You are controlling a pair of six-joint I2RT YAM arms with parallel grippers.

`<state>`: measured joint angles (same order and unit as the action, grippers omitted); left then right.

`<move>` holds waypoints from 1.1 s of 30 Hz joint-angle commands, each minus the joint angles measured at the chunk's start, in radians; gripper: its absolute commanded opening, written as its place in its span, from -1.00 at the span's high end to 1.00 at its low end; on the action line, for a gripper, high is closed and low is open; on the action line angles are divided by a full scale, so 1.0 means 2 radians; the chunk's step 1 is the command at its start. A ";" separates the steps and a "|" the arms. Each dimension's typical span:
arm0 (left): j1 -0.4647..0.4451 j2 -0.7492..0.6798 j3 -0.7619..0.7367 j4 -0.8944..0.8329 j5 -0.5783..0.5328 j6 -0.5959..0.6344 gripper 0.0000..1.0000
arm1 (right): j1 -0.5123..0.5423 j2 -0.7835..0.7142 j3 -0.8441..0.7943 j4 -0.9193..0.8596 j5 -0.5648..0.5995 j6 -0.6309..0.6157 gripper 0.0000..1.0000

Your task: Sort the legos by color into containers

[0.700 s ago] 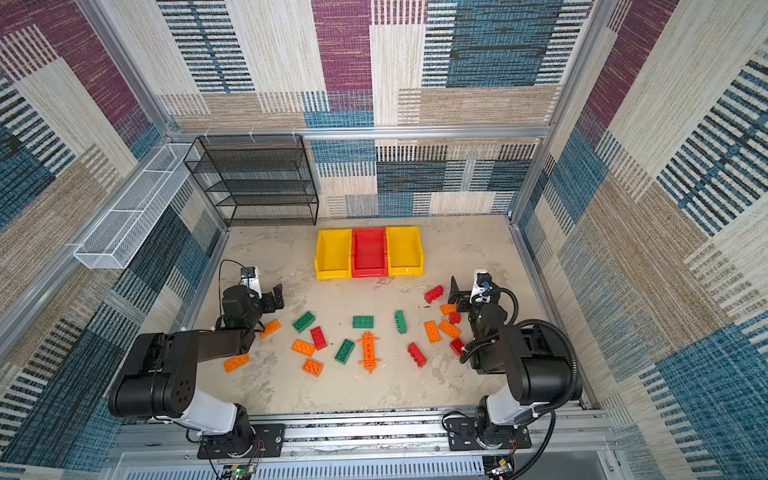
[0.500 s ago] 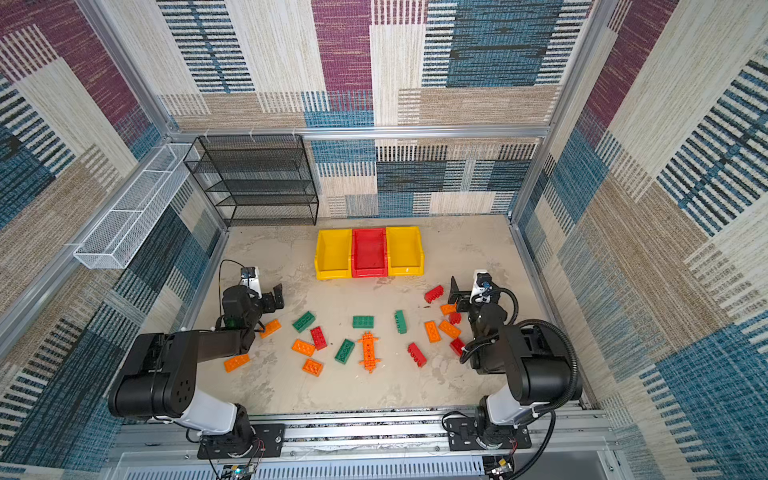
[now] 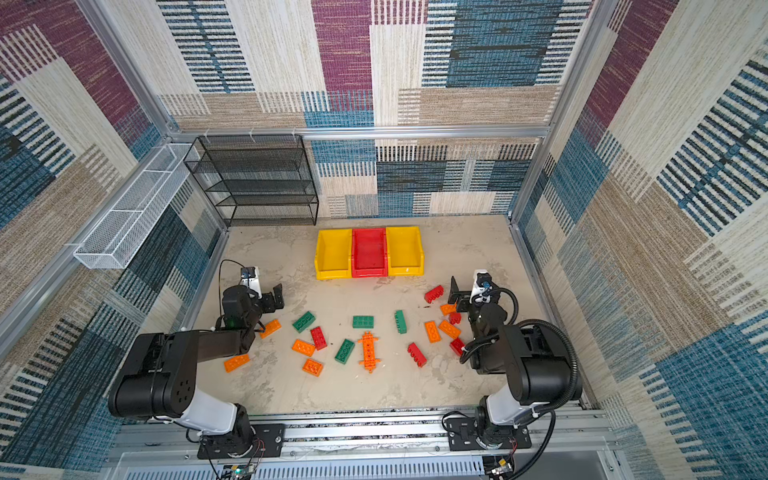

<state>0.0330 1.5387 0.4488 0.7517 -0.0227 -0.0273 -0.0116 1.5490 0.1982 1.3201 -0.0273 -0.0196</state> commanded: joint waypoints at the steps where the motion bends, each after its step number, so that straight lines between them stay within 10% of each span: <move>1: 0.001 -0.001 -0.001 0.016 0.002 0.010 -0.98 | 0.000 0.001 0.002 0.010 -0.003 -0.002 -0.99; 22: 0.004 -0.002 -0.001 0.016 0.008 0.009 -0.89 | 0.000 -0.009 0.010 -0.009 0.005 -0.001 -0.99; 27: 0.004 -0.007 0.000 0.015 0.002 0.006 -0.94 | 0.017 -0.073 0.105 -0.226 0.120 0.020 -0.99; 33: 0.000 -0.089 0.082 -0.191 -0.045 -0.029 -0.94 | 0.047 -0.080 0.225 -0.413 0.157 0.093 -0.99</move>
<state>0.0372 1.3972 0.5777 0.5438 -0.0563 -0.0330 0.0578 1.3922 0.5724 0.7601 0.2134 0.0578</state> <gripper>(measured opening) 0.969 0.995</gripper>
